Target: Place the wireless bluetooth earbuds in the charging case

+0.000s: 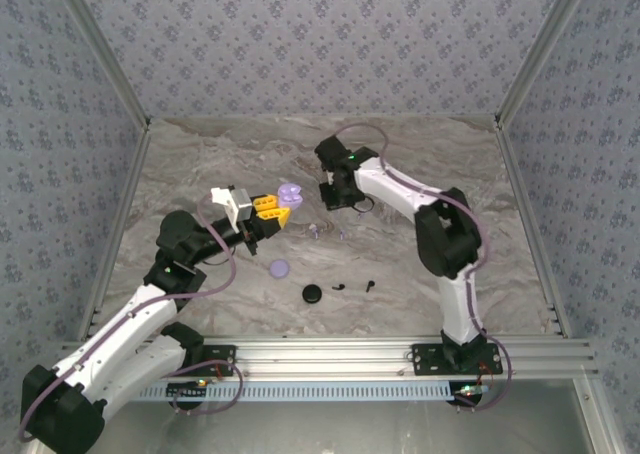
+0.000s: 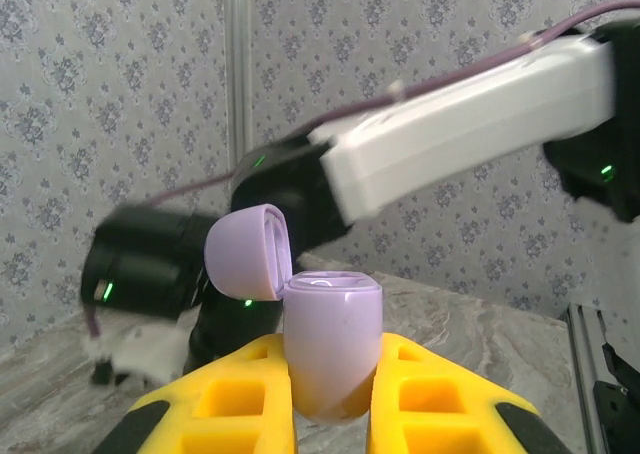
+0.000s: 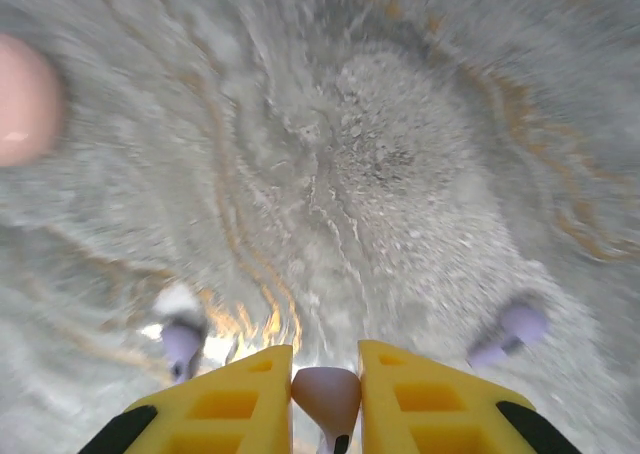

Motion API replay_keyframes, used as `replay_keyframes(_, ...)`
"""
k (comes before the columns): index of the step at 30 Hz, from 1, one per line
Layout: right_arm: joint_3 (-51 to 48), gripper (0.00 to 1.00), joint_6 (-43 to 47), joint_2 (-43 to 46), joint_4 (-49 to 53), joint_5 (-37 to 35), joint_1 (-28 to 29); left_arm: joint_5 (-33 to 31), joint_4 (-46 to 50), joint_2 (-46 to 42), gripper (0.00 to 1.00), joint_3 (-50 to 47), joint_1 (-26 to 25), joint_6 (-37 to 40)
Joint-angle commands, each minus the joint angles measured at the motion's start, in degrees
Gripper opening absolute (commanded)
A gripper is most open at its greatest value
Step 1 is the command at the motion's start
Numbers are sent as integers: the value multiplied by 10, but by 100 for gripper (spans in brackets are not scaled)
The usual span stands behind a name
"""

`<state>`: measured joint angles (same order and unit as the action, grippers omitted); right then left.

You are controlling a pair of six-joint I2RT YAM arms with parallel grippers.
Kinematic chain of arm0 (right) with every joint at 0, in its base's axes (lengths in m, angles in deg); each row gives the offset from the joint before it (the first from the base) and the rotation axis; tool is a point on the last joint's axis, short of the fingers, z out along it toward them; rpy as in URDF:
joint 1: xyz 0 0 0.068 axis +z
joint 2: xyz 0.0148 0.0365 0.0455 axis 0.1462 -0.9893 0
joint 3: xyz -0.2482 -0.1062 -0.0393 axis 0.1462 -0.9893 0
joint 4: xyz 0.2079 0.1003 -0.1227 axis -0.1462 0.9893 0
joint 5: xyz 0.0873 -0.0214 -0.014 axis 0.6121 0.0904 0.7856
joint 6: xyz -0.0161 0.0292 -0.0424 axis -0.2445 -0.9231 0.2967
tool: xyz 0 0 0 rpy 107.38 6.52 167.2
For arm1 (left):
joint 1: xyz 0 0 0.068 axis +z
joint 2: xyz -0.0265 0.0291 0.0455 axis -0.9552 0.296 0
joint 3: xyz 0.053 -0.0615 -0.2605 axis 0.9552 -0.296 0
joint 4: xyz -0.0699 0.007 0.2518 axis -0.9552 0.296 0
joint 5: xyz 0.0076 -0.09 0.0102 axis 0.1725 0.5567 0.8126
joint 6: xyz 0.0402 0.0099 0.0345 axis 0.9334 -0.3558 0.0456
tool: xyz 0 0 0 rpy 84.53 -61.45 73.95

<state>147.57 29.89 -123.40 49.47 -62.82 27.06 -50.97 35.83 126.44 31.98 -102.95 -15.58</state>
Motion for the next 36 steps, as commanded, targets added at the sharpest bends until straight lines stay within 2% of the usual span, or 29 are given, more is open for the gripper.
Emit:
replay_keyframes(1, -44, 23, -7, 110, -52, 9, -11, -14, -46, 2, 0, -8, -4, -20)
replay_keyframes(10, -174, 23, -21, 357, -205, 68, -17, -15, -103, 52, 0, 3, -8, -49)
replay_keyframes(15, -208, 23, -31, 435, -273, 117, -5, -18, -123, 91, 0, 21, -20, -50)
replay_keyframes(24, -246, 23, -13, 480, -357, 90, 72, -18, -147, 144, 0, 49, -36, -57)
replay_keyframes(36, -242, 23, -16, 449, -378, 99, 102, -18, -138, 146, 0, 54, -39, -54)
